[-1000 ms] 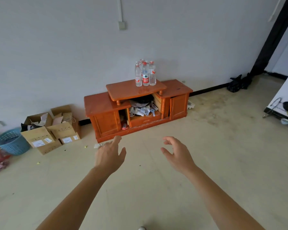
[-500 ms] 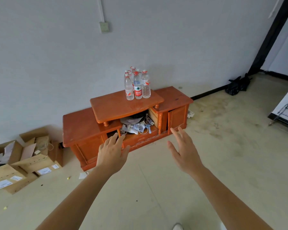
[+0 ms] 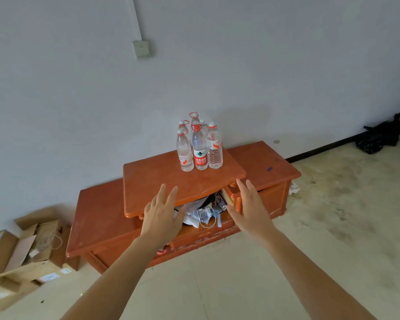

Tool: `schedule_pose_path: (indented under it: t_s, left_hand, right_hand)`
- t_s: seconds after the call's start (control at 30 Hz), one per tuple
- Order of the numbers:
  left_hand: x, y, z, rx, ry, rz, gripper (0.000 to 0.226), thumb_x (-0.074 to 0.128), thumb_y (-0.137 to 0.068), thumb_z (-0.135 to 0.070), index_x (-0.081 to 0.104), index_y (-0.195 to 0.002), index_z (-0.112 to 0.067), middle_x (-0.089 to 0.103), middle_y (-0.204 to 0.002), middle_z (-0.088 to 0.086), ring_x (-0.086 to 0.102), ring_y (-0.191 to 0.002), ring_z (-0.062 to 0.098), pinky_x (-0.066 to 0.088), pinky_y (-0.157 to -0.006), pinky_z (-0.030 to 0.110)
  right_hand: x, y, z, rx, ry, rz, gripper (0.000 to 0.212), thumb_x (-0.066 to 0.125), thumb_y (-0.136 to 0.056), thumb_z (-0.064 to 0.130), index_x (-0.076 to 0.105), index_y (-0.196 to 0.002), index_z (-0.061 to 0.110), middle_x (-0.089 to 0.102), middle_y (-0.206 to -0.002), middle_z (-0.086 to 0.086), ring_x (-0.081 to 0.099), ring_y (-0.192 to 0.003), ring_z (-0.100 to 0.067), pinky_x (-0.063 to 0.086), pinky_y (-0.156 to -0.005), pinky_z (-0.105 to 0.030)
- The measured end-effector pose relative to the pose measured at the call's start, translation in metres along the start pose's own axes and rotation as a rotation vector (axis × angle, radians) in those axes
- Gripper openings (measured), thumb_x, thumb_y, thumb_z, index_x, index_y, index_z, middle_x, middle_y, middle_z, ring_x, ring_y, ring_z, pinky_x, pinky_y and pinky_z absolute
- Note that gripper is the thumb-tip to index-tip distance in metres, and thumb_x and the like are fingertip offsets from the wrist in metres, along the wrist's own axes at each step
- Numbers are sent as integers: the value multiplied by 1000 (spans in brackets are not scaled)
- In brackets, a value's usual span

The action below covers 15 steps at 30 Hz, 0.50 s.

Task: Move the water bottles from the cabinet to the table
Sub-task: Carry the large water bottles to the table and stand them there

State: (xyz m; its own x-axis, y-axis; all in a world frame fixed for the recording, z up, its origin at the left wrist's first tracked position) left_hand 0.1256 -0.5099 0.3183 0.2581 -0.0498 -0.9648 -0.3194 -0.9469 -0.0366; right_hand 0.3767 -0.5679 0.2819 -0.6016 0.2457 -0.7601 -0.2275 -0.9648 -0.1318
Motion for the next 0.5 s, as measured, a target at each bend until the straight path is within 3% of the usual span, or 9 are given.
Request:
schedule_pose_path:
  t_s: [0.2, 0.37, 0.5]
  left_hand:
    - [36, -110, 28, -101, 37, 58, 69, 32, -102, -58, 3, -159, -33, -15, -167, 3, 12, -154, 29, 19, -122, 51]
    - [65, -236, 54, -95, 120, 53, 69, 32, -102, -58, 3, -159, -32, -16, -167, 2, 12, -154, 30, 20, -121, 51]
    - [70, -337, 65, -93, 173, 80, 71, 34, -101, -59, 2, -159, -35, -15, -168, 0, 11, -154, 31, 20, -121, 52]
  right_hand:
    - [31, -121, -19, -6, -18, 107, 82, 56, -100, 44, 4, -162, 30, 2, -171, -5, 7, -157, -23, 22, -122, -46]
    - [62, -226, -44, 55, -15, 135, 82, 56, -101, 44, 3, -162, 31, -1, -171, -3, 4, -157, -21, 20, -123, -43]
    - [65, -321, -48, 123, 15, 139, 84, 59, -99, 47, 5, -161, 33, 2, -171, -3, 10, -157, -22, 25, -123, -47]
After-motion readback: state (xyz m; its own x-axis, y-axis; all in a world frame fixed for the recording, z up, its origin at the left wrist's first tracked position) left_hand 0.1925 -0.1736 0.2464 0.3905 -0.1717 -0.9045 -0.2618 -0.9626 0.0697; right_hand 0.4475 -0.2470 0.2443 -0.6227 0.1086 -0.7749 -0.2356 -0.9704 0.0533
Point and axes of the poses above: each hand's wrist, its own y-axis away from the middle knuckle, its own x-axis out of the palm, z = x × y, the point moved 1 cm from there along -y, towards the middle knuckle
